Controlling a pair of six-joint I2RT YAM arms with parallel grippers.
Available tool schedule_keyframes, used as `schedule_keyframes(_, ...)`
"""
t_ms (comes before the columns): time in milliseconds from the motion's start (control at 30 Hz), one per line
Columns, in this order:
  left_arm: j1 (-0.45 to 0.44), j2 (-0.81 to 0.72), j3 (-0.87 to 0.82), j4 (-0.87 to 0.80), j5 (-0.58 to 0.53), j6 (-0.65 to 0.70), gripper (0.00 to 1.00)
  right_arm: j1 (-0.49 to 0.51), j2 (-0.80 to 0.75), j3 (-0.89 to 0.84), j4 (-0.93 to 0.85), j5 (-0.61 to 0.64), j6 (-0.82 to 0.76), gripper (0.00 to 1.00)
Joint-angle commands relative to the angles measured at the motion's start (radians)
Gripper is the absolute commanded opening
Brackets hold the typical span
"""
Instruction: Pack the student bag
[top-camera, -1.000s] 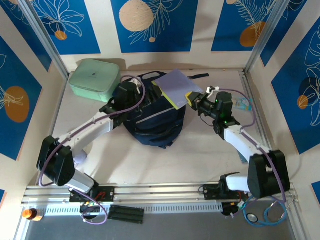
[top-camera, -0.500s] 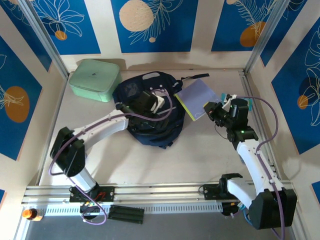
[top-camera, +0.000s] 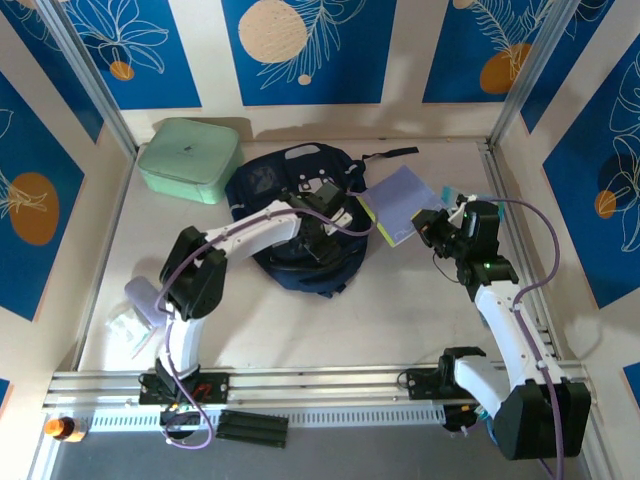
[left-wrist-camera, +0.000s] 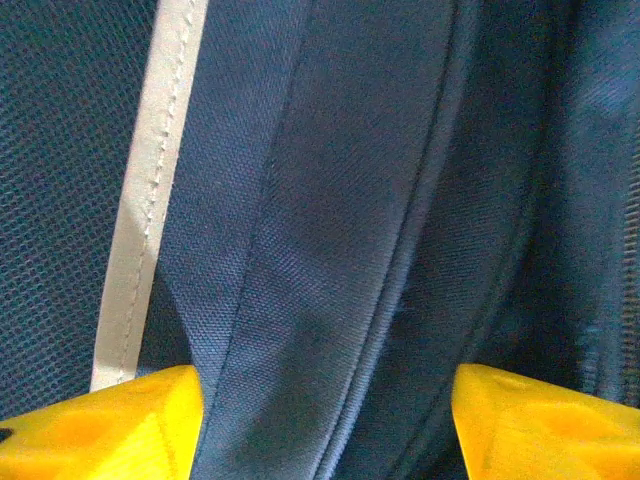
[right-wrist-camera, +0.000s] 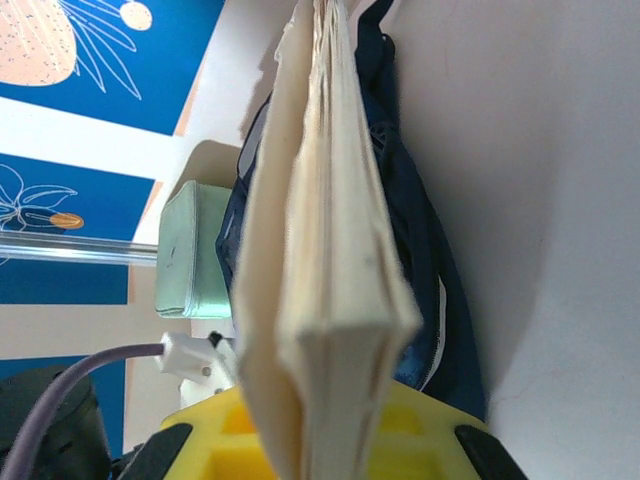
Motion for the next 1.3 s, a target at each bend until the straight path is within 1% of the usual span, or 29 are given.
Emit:
schedule_keyframes(0, -0.005, 0.044, 0.103, -0.094, -0.071, 0.021, 0.63, -0.01, -0.01, -0.011, 0.039, -0.031, -0.006, 0.0)
schedule_keyframes(133, -0.009, 0.104, 0.166, -0.128, -0.068, 0.032, 0.58, -0.02, -0.016, -0.018, 0.034, -0.033, 0.001, 0.0)
schedule_keyframes(267, -0.016, 0.146, 0.196, -0.154, -0.09, 0.041, 0.58, -0.043, -0.025, -0.023, 0.024, -0.04, 0.002, 0.0)
schedule_keyframes(500, -0.019, 0.169, 0.217, -0.154, -0.107, 0.049, 0.54, -0.058, -0.015, -0.031, 0.037, -0.054, 0.015, 0.0)
schedule_keyframes(600, -0.019, 0.169, 0.222, -0.145, -0.136, 0.046, 0.48, -0.058, -0.015, -0.034, 0.039, -0.052, 0.02, 0.0)
schedule_keyframes(767, -0.02, 0.154, 0.223, -0.122, -0.154, 0.052, 0.32, -0.062, -0.017, -0.031, 0.032, -0.048, 0.02, 0.0)
schedule_keyframes(800, -0.02, 0.149, 0.225, -0.12, -0.153, 0.052, 0.27, -0.063, -0.019, -0.031, 0.028, -0.044, 0.02, 0.0)
schedule_keyframes(867, -0.019, 0.137, 0.228, -0.116, -0.154, 0.047, 0.08, -0.065, -0.025, -0.029, 0.018, -0.035, 0.017, 0.0)
schedule_keyframes(900, -0.019, 0.13, 0.228, -0.114, -0.152, 0.042, 0.01, -0.068, -0.029, -0.026, 0.005, -0.026, 0.015, 0.0)
schedule_keyframes(1000, -0.017, 0.095, 0.223, -0.112, -0.104, 0.059, 0.0, -0.068, -0.067, -0.01, -0.081, 0.048, 0.013, 0.0)
schedule_keyframes(1067, -0.017, 0.068, 0.215, -0.103, -0.096, 0.069, 0.0, -0.065, -0.1, -0.012, -0.122, 0.109, 0.009, 0.0)
schedule_keyframes(1167, -0.015, 0.016, 0.202, -0.076, -0.106, 0.07, 0.0, -0.065, -0.14, -0.006, -0.196, 0.18, 0.0, 0.0)
schedule_keyframes(1267, -0.014, -0.044, 0.192, -0.028, -0.147, 0.048, 0.0, -0.065, -0.149, 0.003, -0.257, 0.199, -0.016, 0.0)
